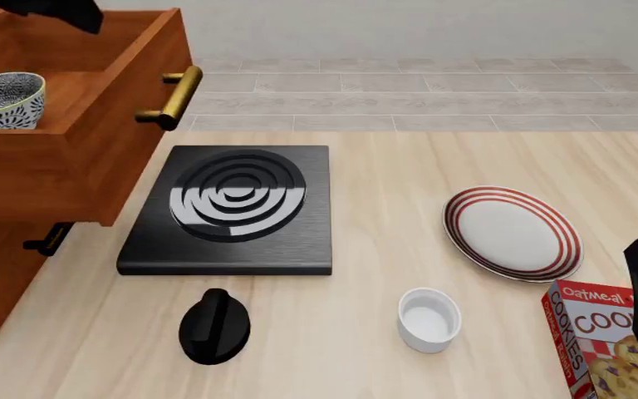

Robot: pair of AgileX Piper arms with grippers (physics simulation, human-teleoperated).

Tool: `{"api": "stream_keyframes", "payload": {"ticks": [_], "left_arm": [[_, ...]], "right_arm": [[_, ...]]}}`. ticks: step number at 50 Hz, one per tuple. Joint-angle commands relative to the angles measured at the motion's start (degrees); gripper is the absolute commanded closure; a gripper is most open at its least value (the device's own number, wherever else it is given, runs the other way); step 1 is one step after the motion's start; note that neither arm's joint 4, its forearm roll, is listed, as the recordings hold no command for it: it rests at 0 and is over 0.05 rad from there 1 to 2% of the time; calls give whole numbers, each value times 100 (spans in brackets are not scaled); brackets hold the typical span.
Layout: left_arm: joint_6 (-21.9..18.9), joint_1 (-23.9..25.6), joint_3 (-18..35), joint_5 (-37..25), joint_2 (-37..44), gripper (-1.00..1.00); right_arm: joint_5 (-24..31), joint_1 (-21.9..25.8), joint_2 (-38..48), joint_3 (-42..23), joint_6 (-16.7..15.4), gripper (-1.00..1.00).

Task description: Pick the akita bowl in the top layer of the wooden cabinet and place it on the plate.

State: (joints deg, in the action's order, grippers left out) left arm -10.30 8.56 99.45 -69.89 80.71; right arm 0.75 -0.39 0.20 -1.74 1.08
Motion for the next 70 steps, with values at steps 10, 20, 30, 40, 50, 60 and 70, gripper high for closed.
{"api": "stream_keyframes", "payload": {"ticks": [10,20,30,40,50,60,70], "left_arm": [[14,-328,-79,0,60,-100],[-75,-486,-212,0,45,-100],[-29,-647,-239,0,92,-100],[-28,-840,-323,2,91,-100],[-31,-958,-281,3,141,-100],[-14,-1003,-341,1,195,-100],[7,-1009,-427,12,274,-100]], "right_arm": [[6,0,-1,1,-2,-100],[9,3,3,-1,-3,-100],[7,0,8,0,2,-100],[-7,3,8,8,-10,-100],[-9,1,2,8,-14,-100],[-6,-3,-2,5,-9,-100],[-8,-13,-5,9,2,-100]]}}
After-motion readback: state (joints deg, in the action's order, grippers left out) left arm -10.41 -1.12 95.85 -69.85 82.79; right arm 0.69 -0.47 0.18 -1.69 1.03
